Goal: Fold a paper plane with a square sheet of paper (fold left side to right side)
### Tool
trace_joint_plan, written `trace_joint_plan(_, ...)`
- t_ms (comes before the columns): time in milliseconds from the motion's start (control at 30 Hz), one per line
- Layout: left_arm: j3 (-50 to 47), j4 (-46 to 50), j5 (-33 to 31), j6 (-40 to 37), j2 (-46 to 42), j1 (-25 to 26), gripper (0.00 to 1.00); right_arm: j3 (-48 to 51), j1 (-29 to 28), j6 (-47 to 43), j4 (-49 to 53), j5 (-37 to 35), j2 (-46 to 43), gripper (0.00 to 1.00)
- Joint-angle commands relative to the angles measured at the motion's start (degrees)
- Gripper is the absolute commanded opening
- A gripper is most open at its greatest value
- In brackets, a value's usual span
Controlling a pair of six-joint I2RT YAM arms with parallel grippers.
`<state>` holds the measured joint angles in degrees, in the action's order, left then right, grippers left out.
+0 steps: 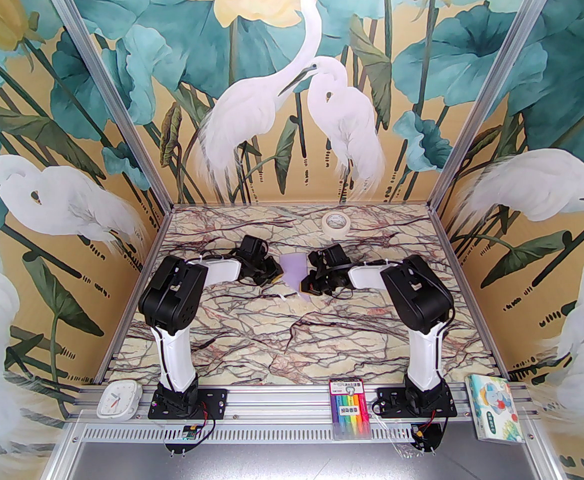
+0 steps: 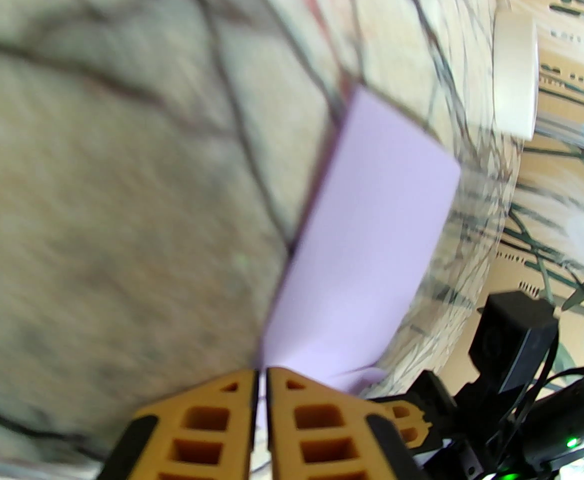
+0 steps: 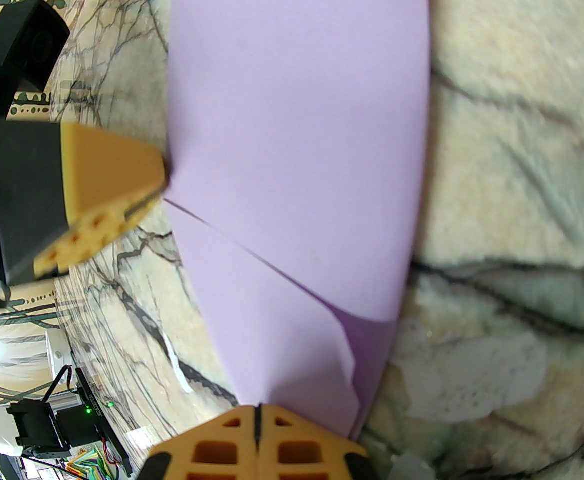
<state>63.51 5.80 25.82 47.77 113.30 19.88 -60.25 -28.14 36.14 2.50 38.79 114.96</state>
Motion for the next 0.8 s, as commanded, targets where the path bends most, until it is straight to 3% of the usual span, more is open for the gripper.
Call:
trace_joint_plan(0,-0.50,1.84,-2.63,-2.17,2.04,-2.40,0.12,3.38,-0.02,-0.39,8.43,-4.83,1.15,0.00)
trace_joint_plan(400,-2.24,-0.12,2.93,-1.45,-5.44,-0.58,0.30,-2.73,-0.62,1.06,8.93,-4.48,-3.47,0.00)
trace_joint_plan(767,-3.77,-2.81,2.61,0.30,-2.18,4.08,0.32,-4.16,-0.80,0.64,9.19,-4.65,-1.21,0.00)
